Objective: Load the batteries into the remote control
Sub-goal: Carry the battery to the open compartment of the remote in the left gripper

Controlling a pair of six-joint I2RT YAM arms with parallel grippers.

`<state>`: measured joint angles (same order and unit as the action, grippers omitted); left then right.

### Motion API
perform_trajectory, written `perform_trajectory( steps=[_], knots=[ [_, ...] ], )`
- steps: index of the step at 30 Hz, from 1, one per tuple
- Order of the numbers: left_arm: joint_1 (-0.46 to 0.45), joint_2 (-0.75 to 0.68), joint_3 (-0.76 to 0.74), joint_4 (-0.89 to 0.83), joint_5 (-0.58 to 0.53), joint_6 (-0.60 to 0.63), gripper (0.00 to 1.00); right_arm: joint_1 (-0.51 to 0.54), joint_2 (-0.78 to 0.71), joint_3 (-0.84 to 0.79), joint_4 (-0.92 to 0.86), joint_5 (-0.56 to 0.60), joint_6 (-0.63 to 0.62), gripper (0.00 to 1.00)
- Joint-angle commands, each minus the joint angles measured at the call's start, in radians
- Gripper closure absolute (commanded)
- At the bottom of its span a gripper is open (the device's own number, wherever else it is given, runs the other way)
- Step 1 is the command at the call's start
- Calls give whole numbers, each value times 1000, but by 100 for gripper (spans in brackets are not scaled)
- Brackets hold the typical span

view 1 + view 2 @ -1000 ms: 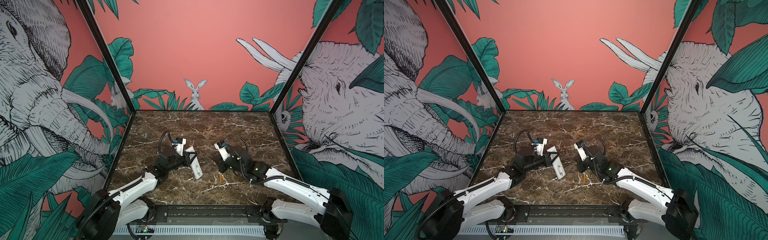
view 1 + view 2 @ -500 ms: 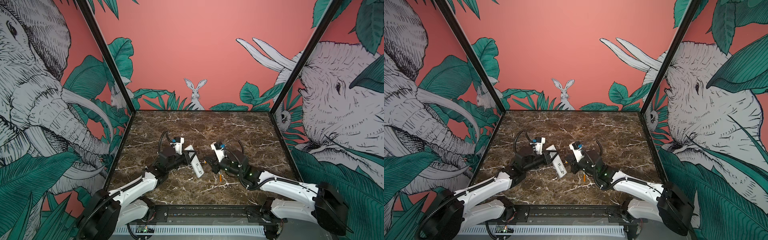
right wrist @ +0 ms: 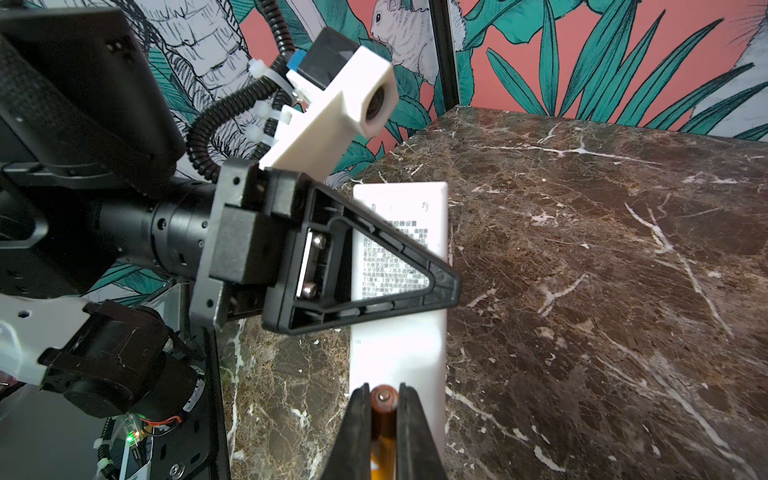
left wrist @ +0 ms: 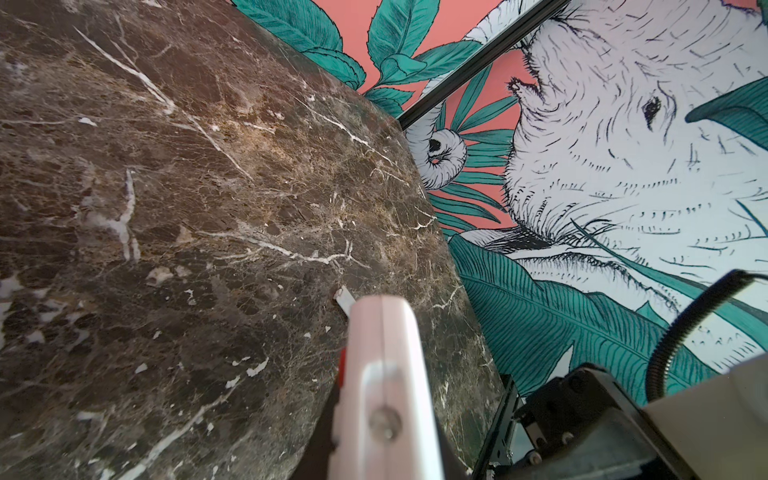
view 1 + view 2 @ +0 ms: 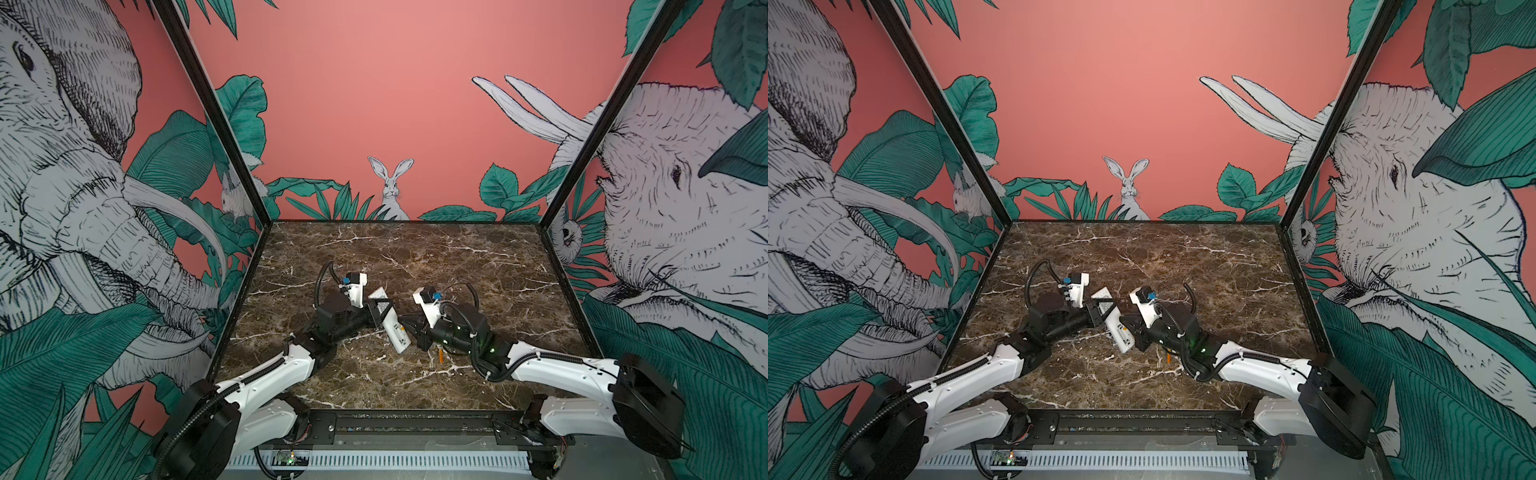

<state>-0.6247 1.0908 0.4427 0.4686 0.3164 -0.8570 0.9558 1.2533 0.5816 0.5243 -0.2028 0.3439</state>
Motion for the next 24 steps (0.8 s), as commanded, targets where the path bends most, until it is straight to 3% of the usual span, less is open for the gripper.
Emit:
perform_trajectory(
  steps=[1, 24],
  knots=[
    [5, -18, 23, 69, 2, -33, 100, 8, 12, -15, 80, -6, -18, 100],
    [5, -10, 20, 128, 1, -81, 100, 10, 59, -38, 121, -1, -36, 100]
  ],
)
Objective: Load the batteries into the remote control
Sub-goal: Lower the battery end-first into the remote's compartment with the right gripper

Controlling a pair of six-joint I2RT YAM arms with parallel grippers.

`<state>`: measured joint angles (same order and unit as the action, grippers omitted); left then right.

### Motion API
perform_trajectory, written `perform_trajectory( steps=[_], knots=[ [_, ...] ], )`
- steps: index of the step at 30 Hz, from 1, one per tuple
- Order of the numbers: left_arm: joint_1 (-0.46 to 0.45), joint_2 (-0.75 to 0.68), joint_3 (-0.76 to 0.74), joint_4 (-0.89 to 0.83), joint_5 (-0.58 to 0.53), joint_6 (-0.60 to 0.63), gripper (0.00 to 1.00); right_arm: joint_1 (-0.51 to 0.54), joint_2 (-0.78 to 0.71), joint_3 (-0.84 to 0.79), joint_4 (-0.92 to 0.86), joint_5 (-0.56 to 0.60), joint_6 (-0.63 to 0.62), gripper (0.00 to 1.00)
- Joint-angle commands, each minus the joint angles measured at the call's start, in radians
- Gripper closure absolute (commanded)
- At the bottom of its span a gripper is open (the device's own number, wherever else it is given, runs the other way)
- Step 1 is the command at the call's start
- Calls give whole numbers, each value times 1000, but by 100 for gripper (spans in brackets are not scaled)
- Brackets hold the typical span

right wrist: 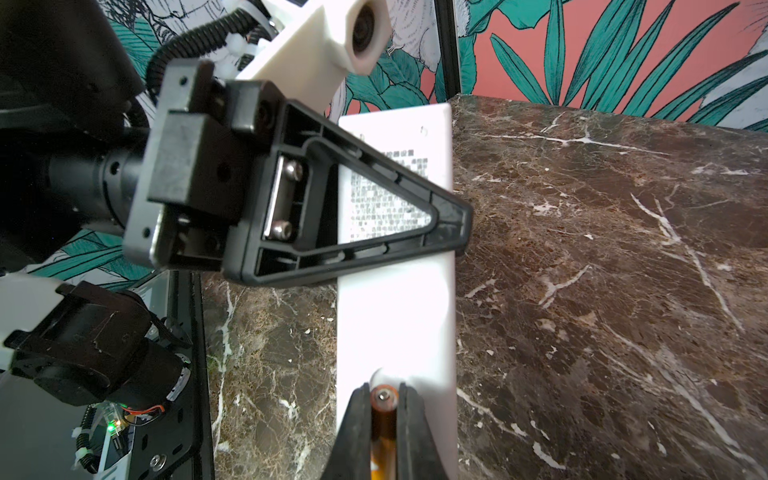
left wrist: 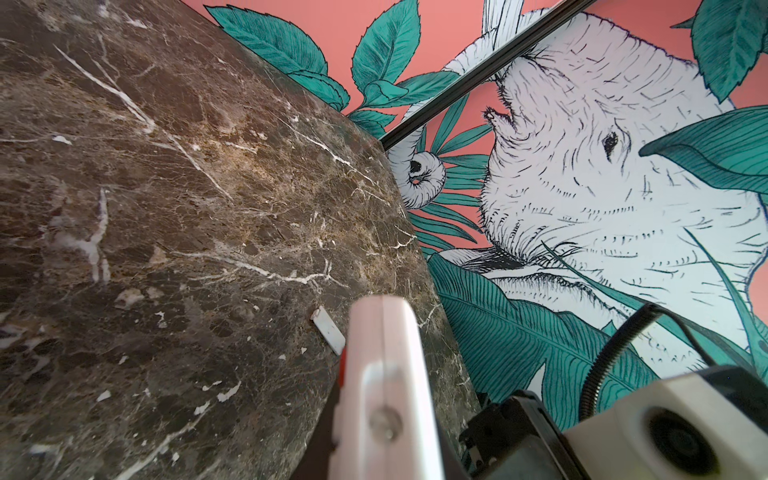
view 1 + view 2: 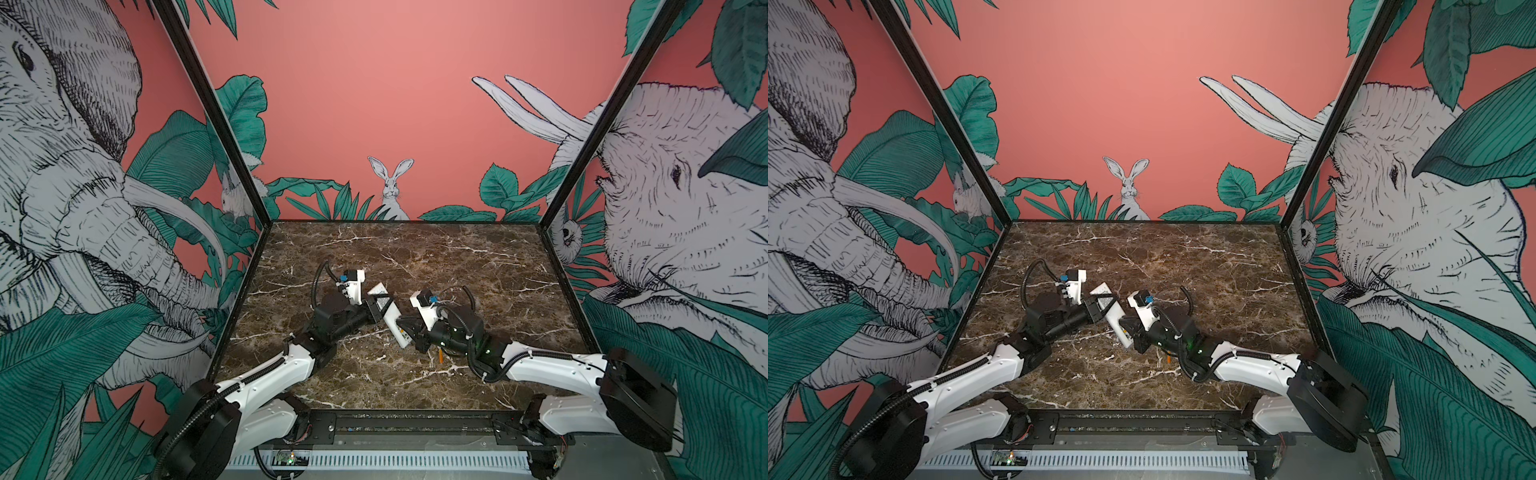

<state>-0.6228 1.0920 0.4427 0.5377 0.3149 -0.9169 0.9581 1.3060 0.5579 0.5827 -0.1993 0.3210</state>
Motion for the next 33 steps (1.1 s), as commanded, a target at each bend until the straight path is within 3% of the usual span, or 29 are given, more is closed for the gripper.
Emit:
perform_trajectory(
  steps=[1, 18, 33],
  knots=[
    [3, -11, 20, 60, 2, -21, 100, 8, 8, -15, 62, -6, -13, 100],
    [3, -16, 9, 85, -5, -27, 100, 8, 7, -41, 45, -17, -22, 100],
    [3, -26, -3, 90, -6, -25, 100, 8, 19, -31, 31, -35, -14, 85]
  ],
)
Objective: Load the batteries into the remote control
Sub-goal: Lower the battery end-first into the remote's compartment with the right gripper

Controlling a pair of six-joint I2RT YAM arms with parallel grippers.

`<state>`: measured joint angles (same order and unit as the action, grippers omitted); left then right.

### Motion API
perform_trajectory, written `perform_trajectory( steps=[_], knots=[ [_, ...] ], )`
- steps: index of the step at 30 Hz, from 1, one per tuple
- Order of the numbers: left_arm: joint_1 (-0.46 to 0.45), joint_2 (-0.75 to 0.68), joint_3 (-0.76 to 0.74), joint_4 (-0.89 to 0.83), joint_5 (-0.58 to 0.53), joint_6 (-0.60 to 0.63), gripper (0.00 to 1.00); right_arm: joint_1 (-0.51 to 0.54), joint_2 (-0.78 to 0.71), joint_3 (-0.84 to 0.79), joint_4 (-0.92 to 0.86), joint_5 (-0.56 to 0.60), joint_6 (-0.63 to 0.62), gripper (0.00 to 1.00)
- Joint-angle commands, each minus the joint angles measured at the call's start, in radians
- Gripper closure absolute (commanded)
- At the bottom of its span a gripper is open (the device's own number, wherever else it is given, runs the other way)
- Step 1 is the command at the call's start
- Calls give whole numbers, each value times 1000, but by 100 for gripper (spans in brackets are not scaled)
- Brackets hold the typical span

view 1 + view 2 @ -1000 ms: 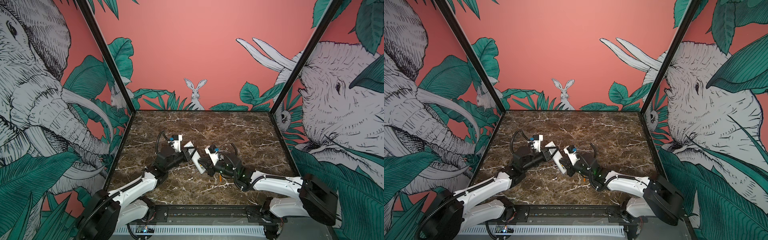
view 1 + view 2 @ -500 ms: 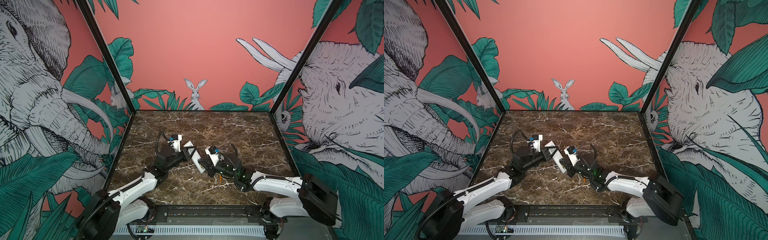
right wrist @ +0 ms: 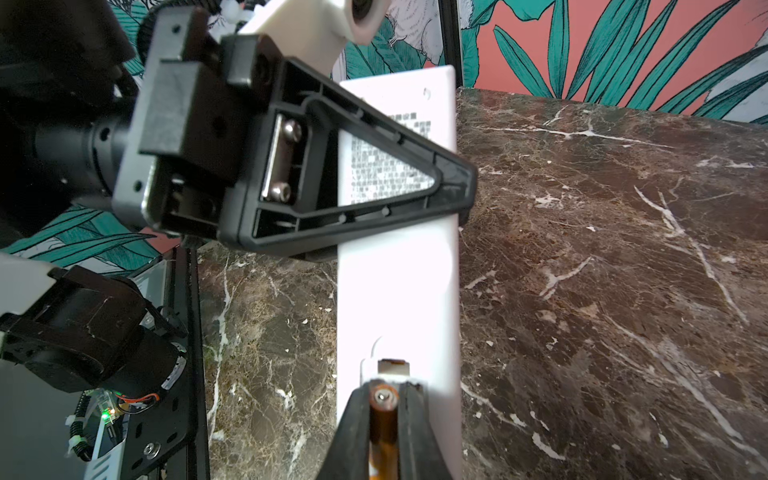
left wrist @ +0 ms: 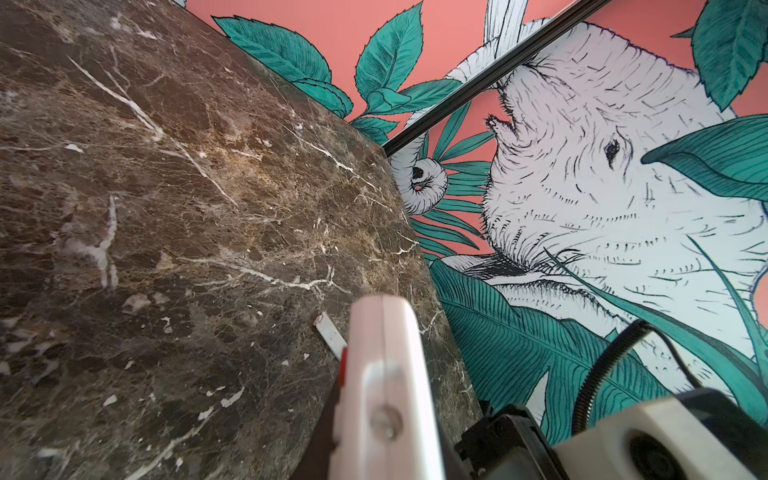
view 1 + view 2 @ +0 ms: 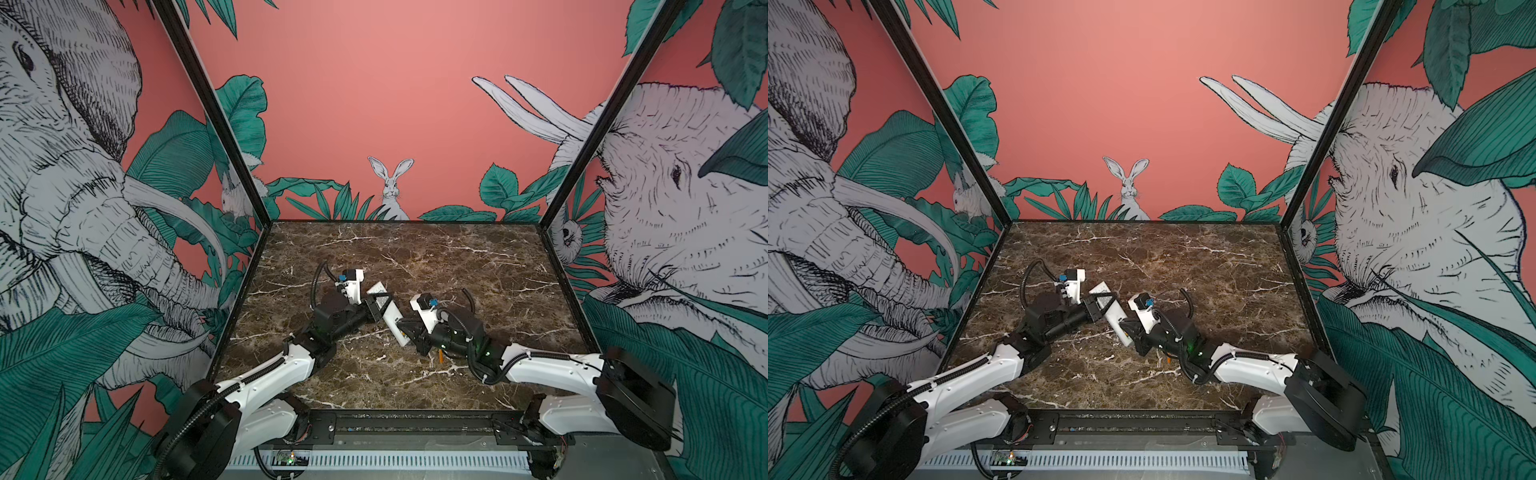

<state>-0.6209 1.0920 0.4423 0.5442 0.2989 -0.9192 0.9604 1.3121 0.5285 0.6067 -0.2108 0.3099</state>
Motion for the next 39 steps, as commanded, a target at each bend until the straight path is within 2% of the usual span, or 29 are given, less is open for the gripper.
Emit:
perform_trajectory(
  steps=[1, 24, 33, 39],
  knots=[
    [1, -26, -2, 82, 10, -22, 100, 6, 12, -1, 6, -24, -4, 84],
    [1, -23, -10, 77, 17, -13, 100, 7, -53, 10, -87, -23, -55, 67],
    [0, -24, -19, 73, 31, -12, 100, 7, -130, 33, -203, -16, -106, 60],
    [1, -24, -21, 59, 39, -1, 100, 8, -196, 77, -393, -19, -216, 58]
  ],
)
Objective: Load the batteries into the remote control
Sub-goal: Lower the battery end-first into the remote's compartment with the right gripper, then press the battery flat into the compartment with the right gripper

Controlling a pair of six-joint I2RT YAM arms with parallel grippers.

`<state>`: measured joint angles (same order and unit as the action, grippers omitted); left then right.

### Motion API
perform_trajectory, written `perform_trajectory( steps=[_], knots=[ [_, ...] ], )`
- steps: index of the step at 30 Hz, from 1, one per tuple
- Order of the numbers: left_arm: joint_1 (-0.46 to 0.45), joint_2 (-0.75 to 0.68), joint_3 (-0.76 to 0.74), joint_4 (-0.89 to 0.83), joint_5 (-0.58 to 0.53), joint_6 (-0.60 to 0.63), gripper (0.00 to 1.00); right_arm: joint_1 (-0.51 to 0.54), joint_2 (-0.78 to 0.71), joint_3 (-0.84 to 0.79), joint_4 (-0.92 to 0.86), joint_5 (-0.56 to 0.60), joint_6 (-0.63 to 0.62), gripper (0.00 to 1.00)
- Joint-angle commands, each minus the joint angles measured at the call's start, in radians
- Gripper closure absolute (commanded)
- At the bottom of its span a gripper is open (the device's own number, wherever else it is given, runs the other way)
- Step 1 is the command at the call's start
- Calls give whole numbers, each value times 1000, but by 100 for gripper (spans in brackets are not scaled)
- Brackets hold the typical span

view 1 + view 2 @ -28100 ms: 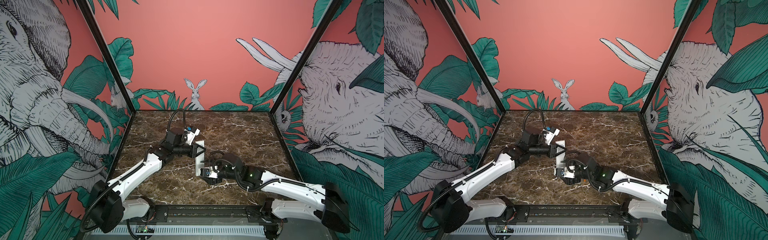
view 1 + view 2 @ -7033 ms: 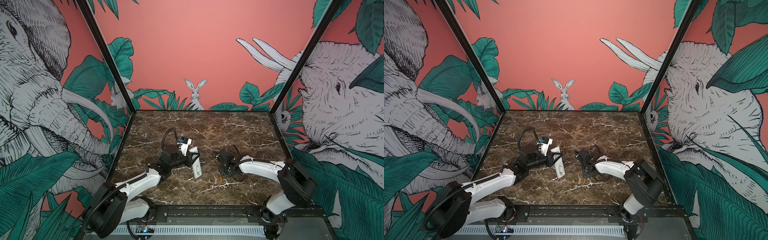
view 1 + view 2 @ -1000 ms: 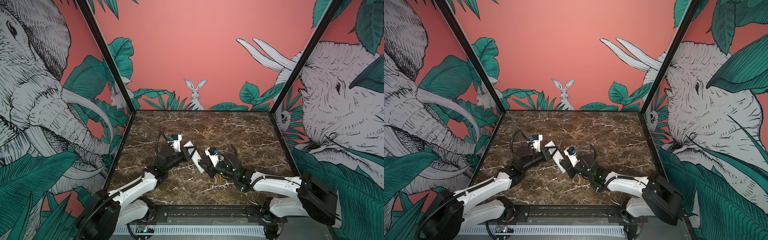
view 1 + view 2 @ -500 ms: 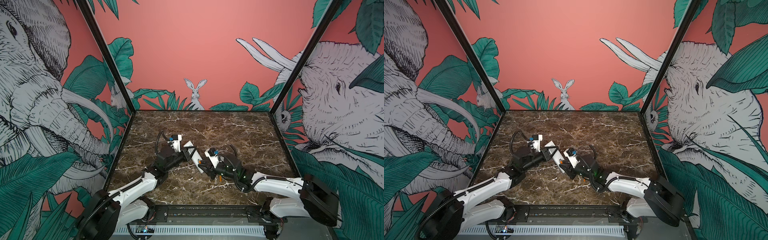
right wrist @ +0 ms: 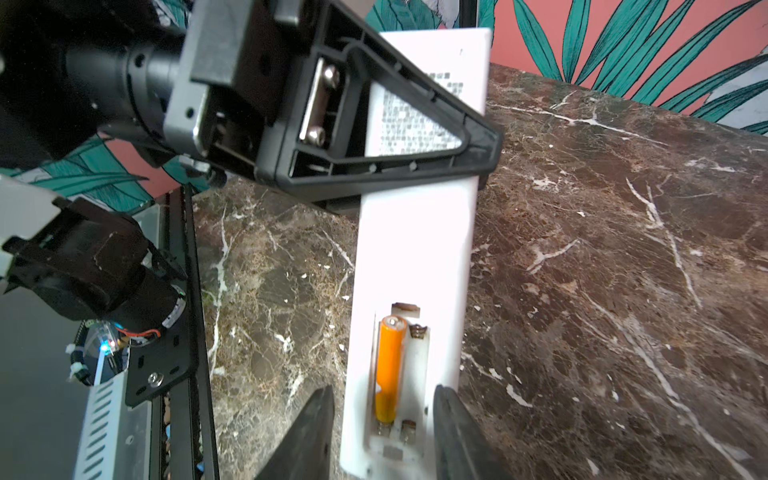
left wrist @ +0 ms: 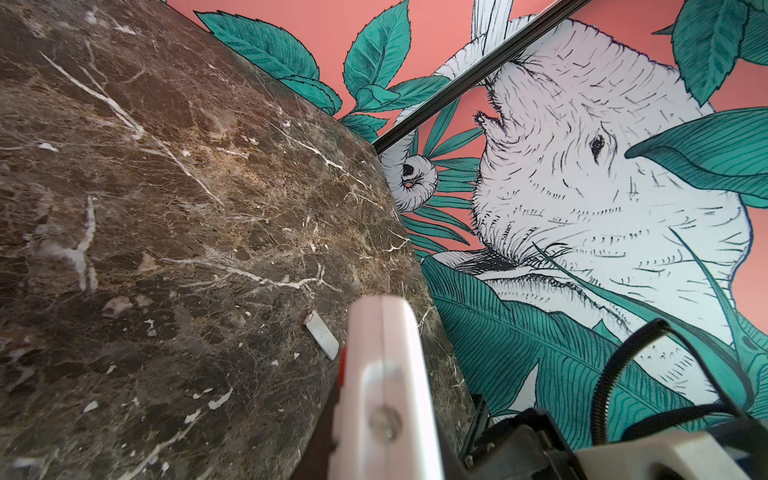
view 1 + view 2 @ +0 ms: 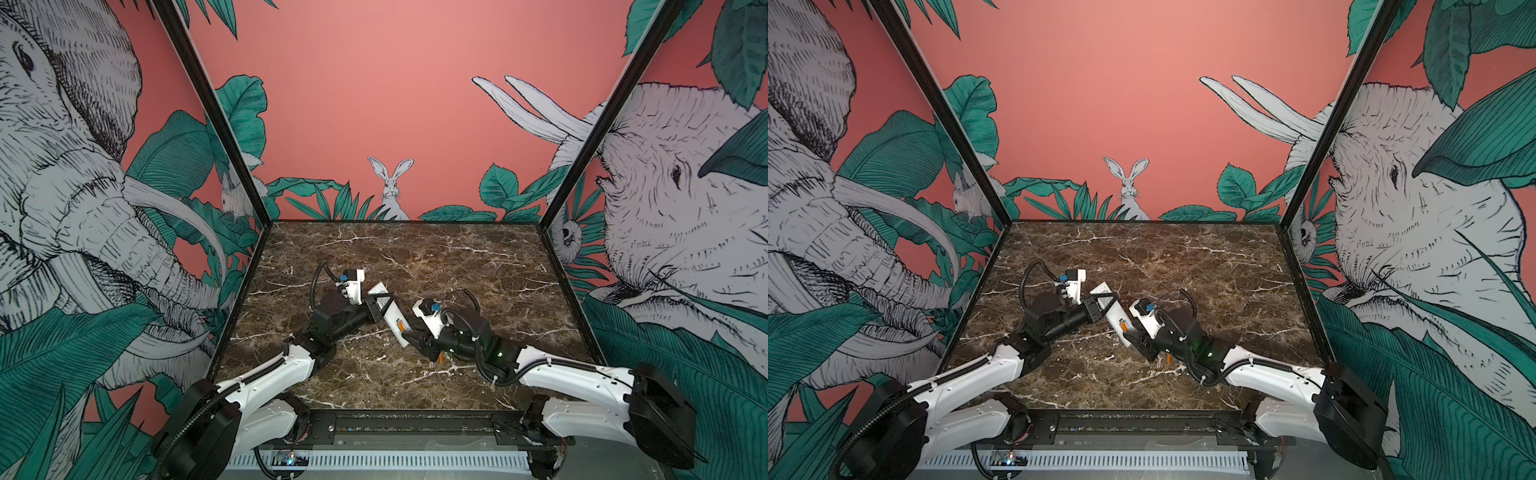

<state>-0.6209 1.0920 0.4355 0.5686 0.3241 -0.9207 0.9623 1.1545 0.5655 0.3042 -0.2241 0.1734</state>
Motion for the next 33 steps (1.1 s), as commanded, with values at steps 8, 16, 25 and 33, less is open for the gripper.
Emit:
perform_trajectory(
  steps=[8, 16, 25, 33],
  knots=[
    [1, -18, 22, -39, 92, 38, 100, 22, -147, 197, -513, 51, -348, 59],
    [0, -18, 31, -48, 190, 37, 100, 56, -166, 273, -619, 10, -524, 60],
    [1, -68, 37, -115, 269, 81, 100, 105, -59, 367, -718, 0, -686, 63],
    [1, -78, 41, -121, 322, 92, 100, 137, 18, 413, -723, 12, -730, 69]
  ],
)
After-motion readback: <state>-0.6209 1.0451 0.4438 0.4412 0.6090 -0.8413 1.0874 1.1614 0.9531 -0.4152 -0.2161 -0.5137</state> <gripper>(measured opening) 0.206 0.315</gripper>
